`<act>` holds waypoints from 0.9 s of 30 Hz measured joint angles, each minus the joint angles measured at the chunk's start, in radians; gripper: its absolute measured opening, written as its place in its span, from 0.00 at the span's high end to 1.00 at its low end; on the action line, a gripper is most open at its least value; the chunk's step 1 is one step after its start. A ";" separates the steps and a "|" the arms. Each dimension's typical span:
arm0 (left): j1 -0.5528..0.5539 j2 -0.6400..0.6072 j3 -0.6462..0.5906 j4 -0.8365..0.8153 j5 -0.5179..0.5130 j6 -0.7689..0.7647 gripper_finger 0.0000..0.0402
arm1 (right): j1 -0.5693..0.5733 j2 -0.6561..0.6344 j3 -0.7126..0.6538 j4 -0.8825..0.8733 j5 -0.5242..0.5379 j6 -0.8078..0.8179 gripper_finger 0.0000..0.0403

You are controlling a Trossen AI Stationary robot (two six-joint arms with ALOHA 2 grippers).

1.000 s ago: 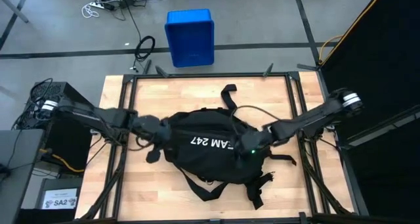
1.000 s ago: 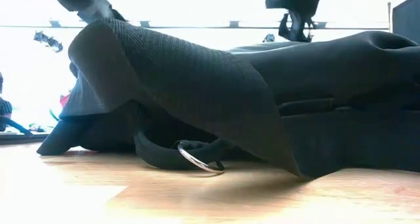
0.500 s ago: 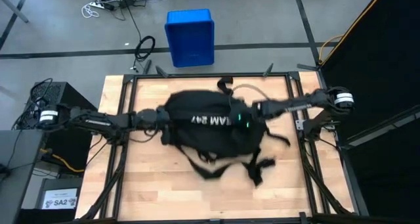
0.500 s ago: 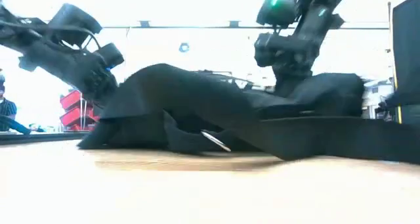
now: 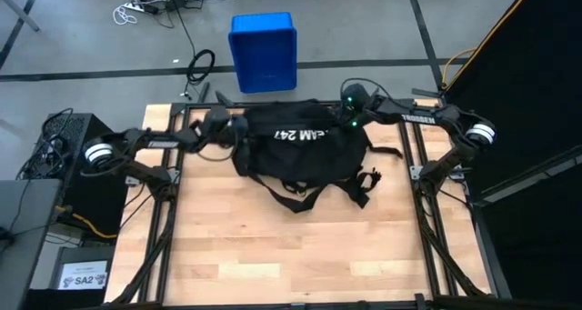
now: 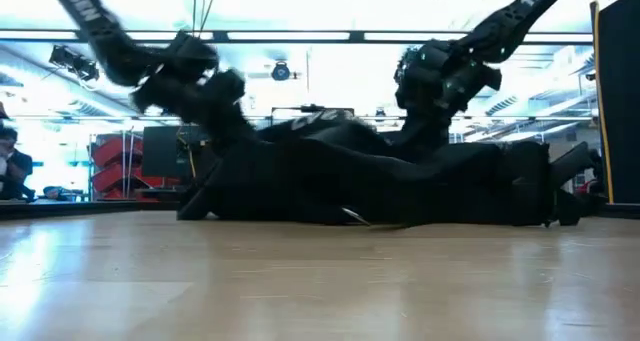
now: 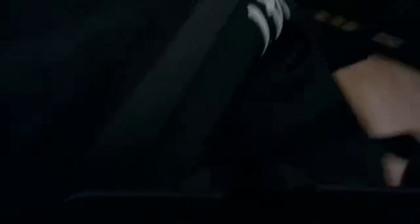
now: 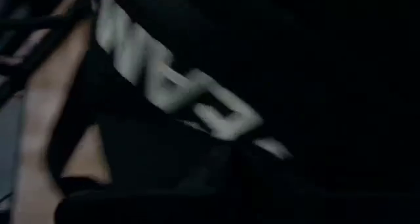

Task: Unpack backpack
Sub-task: Move the back pack to the top of the table

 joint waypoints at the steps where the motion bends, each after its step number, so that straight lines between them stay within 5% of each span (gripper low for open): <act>1: -0.001 0.000 0.037 -0.026 0.017 0.000 1.00 | 0.004 -0.018 0.009 0.006 -0.009 0.000 1.00; 6: 0.005 -0.044 0.280 -0.320 0.024 0.100 1.00 | 0.010 -0.131 0.093 0.026 -0.007 0.000 1.00; 13: 0.056 -0.175 0.576 -0.683 -0.023 0.260 1.00 | -0.026 -0.295 0.209 0.028 0.166 -0.019 1.00; 18: 0.114 -0.421 0.494 -0.744 -0.119 0.208 1.00 | -0.038 -0.487 0.127 -0.060 0.343 0.011 1.00; 22: 0.124 -0.672 0.315 -0.784 -0.167 0.161 1.00 | -0.025 -0.695 -0.030 -0.166 0.448 0.079 1.00; 27: 0.115 -0.907 0.039 -0.654 -0.171 -0.065 1.00 | 0.074 -0.941 -0.311 -0.075 0.597 0.324 1.00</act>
